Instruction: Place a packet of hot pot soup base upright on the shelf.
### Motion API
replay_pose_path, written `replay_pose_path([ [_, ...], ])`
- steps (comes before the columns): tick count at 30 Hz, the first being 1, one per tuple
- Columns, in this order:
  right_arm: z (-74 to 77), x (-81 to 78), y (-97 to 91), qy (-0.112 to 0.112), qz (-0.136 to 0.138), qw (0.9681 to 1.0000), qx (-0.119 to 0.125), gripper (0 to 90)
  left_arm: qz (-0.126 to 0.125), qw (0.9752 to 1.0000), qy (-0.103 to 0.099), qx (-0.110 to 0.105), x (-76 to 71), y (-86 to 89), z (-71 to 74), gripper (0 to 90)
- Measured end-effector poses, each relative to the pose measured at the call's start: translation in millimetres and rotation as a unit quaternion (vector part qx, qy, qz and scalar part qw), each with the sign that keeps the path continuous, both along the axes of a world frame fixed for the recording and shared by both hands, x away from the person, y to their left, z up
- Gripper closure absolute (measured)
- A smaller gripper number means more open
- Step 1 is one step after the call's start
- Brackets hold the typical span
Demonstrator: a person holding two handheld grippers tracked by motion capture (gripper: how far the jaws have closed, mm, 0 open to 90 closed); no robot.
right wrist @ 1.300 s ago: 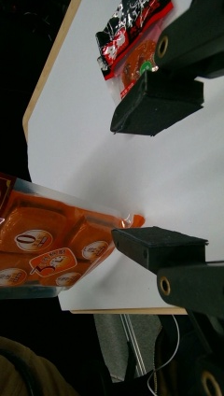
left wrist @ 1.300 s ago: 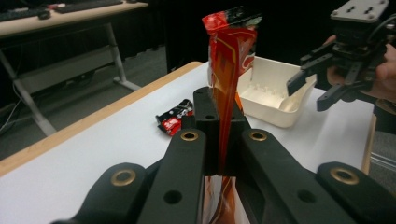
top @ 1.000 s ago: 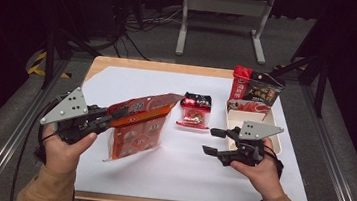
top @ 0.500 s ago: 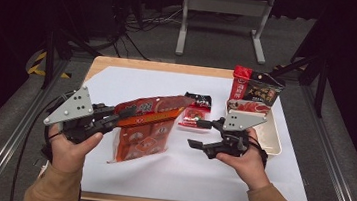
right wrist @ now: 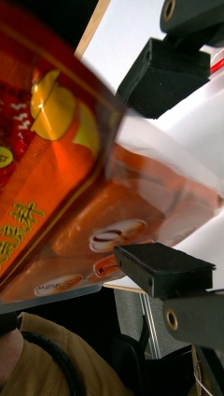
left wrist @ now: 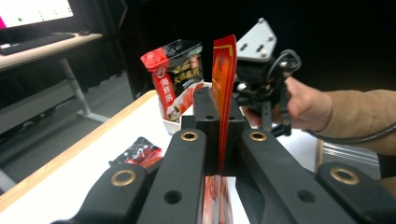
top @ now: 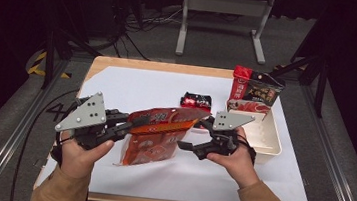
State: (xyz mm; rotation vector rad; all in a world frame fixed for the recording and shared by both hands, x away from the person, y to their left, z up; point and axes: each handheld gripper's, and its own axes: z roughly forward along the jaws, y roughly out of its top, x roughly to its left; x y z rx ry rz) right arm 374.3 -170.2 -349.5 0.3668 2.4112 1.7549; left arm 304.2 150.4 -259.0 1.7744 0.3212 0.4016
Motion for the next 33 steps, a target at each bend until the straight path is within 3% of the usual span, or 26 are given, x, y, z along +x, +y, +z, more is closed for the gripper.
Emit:
replay_pose_path([
  [13, -11.2, -2.2, 13.0, -0.018, 0.038, 0.9980, 0.047, 26.3, -0.018, 0.9997, 0.004, -0.013, -4.6, -5.0, 0.8, 90.0],
  [21, -20.1, -0.3, 19.1, -0.009, 0.043, 0.9978, 0.050, 26.1, -0.017, 0.9997, 0.008, -0.014, -2.7, -5.2, -1.3, 90.0],
  [30, -24.7, -1.1, 19.1, -0.051, 0.042, 0.9963, 0.055, 26.5, -0.014, 0.9996, 0.003, -0.024, -4.9, -2.5, -0.1, 90.0],
  [33, -25.8, -3.6, 21.3, -0.075, 0.047, 0.9954, 0.036, 26.0, -0.013, 0.9994, 0.004, -0.032, -5.5, -0.7, 0.6, 90.0],
])
